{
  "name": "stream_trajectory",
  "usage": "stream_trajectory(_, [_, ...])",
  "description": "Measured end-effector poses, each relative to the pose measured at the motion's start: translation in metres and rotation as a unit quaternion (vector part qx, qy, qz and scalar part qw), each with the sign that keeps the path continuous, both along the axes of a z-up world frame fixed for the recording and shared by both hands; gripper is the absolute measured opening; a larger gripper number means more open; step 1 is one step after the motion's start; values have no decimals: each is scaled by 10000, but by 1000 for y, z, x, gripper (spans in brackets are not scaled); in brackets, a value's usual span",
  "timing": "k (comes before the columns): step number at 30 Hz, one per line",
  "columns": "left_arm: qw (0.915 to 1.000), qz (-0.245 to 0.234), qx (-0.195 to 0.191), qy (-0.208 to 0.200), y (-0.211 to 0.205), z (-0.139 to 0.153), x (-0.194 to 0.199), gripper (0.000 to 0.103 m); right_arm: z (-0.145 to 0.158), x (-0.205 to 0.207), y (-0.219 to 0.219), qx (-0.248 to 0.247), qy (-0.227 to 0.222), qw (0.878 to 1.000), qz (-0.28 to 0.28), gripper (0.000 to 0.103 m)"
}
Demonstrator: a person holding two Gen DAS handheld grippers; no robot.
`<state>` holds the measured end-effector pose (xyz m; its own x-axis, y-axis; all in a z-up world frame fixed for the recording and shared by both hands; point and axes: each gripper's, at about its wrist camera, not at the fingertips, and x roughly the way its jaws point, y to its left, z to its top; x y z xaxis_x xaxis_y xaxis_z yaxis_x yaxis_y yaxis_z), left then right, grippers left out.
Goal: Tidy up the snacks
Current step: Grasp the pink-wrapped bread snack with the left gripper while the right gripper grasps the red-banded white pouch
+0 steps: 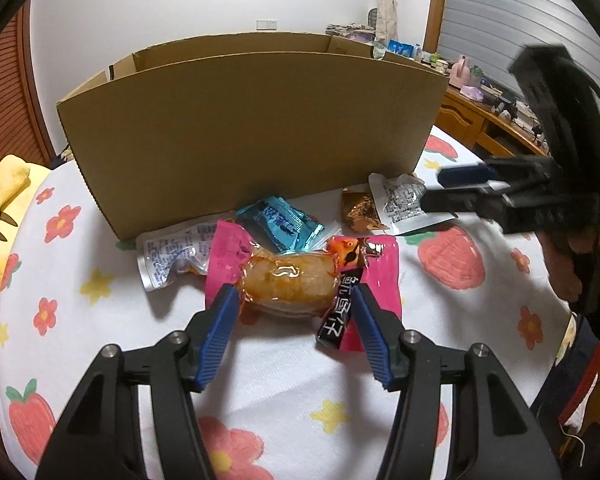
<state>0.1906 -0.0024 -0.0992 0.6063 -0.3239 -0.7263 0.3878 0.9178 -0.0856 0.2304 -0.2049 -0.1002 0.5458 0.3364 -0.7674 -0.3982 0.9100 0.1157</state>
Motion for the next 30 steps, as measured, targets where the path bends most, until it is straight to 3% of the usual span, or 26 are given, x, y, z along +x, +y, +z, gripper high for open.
stream_trajectory(8, [10000,13,-25,13,2,-1,0,57,-15,38,22,-418,43,9990,119,72])
stream_trajectory(12, [10000,-13,-61,-19,3,2,-2,57,-23,43,21,-377,256,9987,226,73])
stream_trajectory(24, [9999,18,-105,-121,8,8,-5,58,-24,-2,29,-692,380,9932,860,73])
stream_trajectory(30, [9993,123,-304,-191,11,10,3,66,-31,-10,42,-1038,158,9902,924,77])
